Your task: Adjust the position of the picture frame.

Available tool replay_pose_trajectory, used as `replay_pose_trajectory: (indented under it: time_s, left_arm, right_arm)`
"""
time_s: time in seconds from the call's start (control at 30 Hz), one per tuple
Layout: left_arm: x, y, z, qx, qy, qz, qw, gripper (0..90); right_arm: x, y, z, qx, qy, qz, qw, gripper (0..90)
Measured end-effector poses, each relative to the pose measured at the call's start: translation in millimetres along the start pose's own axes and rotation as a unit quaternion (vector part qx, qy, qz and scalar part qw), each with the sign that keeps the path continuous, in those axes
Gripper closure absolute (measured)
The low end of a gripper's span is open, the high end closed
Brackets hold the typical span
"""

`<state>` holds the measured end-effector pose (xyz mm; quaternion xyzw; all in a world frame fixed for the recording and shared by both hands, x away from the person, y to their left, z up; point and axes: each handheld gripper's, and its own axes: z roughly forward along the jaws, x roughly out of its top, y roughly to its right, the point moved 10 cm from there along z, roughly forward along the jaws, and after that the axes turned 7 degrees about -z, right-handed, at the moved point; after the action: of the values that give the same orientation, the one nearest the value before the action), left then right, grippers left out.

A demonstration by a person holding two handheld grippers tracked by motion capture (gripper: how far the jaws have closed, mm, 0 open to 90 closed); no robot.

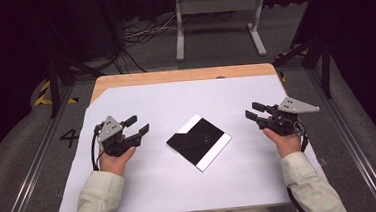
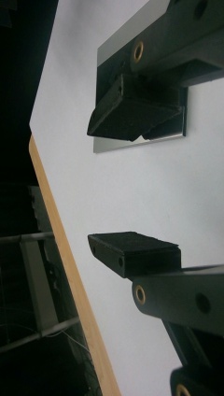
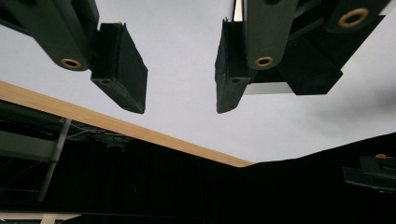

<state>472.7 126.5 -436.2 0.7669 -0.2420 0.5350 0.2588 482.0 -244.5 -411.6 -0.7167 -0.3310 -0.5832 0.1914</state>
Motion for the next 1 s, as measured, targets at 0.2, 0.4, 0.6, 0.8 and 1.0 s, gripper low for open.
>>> replay_pose_trajectory:
  time_s: [0.2,0.4,0.6,0.8,1.0]
  left_arm:
    - [-2.4,2.9,9.3,0.006,-0.041,0.009,0.9991,56.3]
    - [-2.7,5.8,16.8,0.010,-0.060,0.013,0.9981,61.0]
    - [-11.7,3.8,24.4,0.005,-0.092,-0.012,0.9957,70.0]
    - [-20.4,-0.1,31.5,-0.004,-0.129,-0.042,0.9908,84.5]
    - [-26.5,-2.3,36.7,-0.013,-0.160,-0.075,0.9841,90.0]
  right_arm:
    - [1.9,-3.3,0.2,0.016,0.000,0.001,0.9999,57.7]
    - [3.2,-3.5,0.2,0.016,0.001,0.004,0.9999,55.3]
    - [-0.9,-5.6,3.2,0.025,-0.020,0.008,0.9995,57.1]
    - [-2.8,-6.3,4.0,0.025,-0.035,0.007,0.9990,58.2]
    - [-3.5,-5.7,4.3,0.026,-0.039,0.009,0.9989,57.8]
